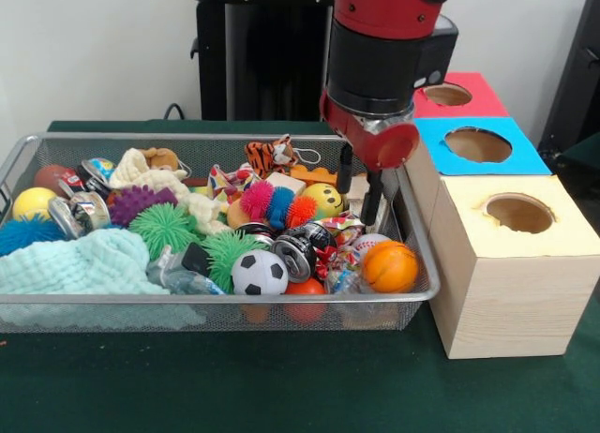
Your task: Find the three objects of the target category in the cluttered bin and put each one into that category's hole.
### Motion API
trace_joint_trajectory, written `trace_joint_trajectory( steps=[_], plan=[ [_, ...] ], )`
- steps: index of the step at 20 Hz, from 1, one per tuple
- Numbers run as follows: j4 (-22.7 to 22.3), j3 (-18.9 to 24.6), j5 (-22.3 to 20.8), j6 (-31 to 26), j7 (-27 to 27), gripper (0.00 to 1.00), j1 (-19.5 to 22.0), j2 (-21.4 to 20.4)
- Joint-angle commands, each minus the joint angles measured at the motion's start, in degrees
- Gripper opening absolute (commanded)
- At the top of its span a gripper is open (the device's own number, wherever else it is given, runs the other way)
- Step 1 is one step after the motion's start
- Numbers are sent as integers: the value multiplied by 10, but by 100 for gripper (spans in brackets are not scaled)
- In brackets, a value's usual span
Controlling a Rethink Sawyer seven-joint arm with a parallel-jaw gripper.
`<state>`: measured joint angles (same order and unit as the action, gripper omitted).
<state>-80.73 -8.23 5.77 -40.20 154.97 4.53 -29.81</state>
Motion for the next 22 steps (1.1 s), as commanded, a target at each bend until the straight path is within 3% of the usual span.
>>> trace_joint_trajectory(
  steps=[1,4,9,22],
  plan=[
    [11,22,-26,-72,-29,100,18,-3],
    [13,20,-26,-76,-23,100,17,-4],
    [-1,23,-31,-21,-18,100,18,11],
    [-1,19,-33,27,2,100,12,36]
  ],
)
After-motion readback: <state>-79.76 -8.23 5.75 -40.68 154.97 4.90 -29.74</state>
